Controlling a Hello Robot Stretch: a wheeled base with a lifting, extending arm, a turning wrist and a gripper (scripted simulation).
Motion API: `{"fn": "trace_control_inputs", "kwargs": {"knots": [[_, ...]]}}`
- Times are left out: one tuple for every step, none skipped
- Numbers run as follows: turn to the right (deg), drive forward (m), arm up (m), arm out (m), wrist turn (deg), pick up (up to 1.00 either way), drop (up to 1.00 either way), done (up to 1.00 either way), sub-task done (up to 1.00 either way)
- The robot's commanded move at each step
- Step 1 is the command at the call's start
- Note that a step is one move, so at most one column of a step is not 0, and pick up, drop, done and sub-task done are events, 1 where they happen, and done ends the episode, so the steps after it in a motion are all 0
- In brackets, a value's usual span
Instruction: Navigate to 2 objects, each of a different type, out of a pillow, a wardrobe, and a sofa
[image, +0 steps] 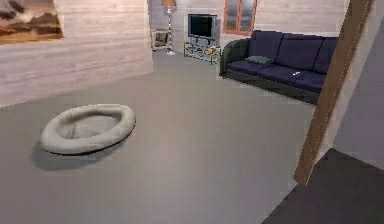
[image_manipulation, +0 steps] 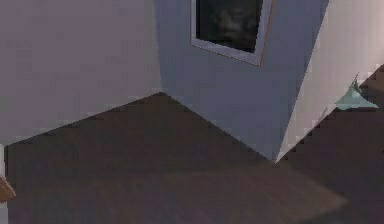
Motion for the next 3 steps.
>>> {"fn": "trace_control_inputs", "kwargs": {"knots": [[45.0,0.00,0.00,0.00,0.0,0.00,0.00,0.00,0.00],[36.0,0.00,0.00,0.00,0.0,0.00,0.00,0.00,0.00],[0.0,0.30,0.00,0.00,0.0,0.00,0.00,0.00,0.00]]}}
